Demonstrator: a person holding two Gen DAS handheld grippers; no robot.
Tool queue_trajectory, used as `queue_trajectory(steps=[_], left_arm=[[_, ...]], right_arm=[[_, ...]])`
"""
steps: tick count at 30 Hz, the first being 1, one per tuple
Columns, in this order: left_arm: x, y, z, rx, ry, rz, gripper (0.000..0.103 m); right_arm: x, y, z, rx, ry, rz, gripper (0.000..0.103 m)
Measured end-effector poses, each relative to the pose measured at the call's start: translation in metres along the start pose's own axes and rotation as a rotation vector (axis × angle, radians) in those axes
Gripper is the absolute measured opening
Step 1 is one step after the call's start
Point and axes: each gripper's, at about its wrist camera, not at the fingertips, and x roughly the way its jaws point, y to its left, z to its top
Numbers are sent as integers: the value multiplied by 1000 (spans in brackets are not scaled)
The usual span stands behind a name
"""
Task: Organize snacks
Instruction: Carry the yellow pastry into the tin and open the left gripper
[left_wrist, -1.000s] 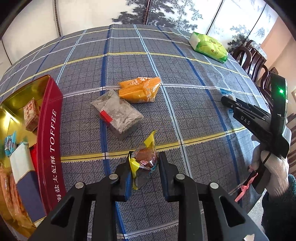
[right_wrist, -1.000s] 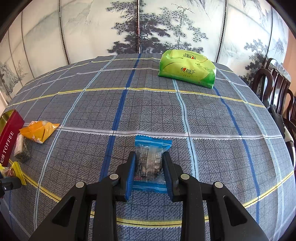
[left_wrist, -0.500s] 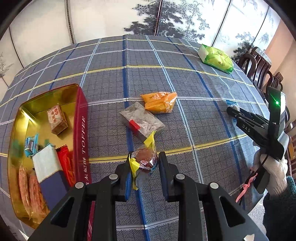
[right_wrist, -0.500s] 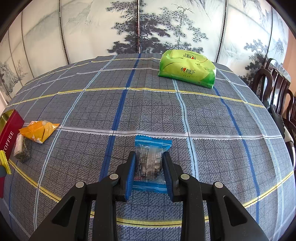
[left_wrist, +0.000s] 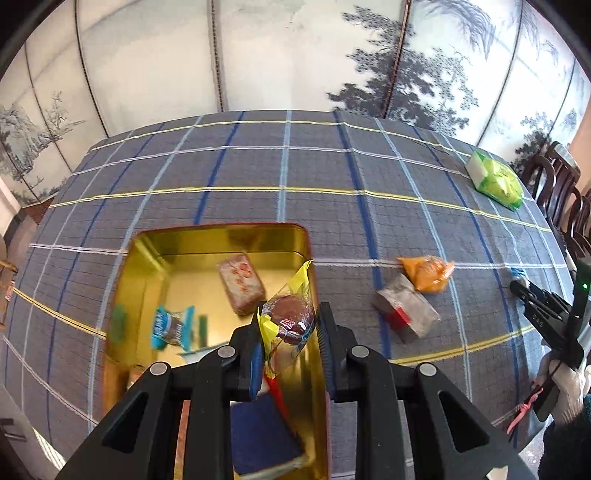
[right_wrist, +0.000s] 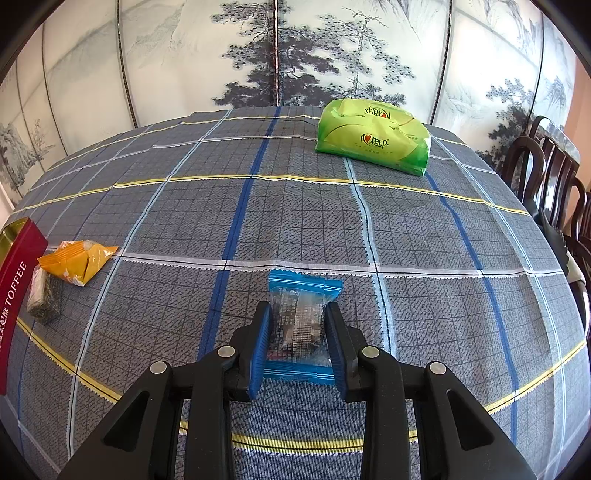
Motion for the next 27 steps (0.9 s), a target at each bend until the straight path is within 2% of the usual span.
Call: queue_trajectory(steps=[5,12,15,27], left_arm=[[16,42,17,-38,7,78,22],[49,82,27,-89,70,108,22],[61,91,28,-100,100,95,22],[78,96,22,-67,141,131,23]], right_arm=[[0,0,0,0,0,0,31],[0,0,0,-1,0,-2,32],[0,0,0,0,0,-1,32],[0,0,0,-1,0,-2,33]])
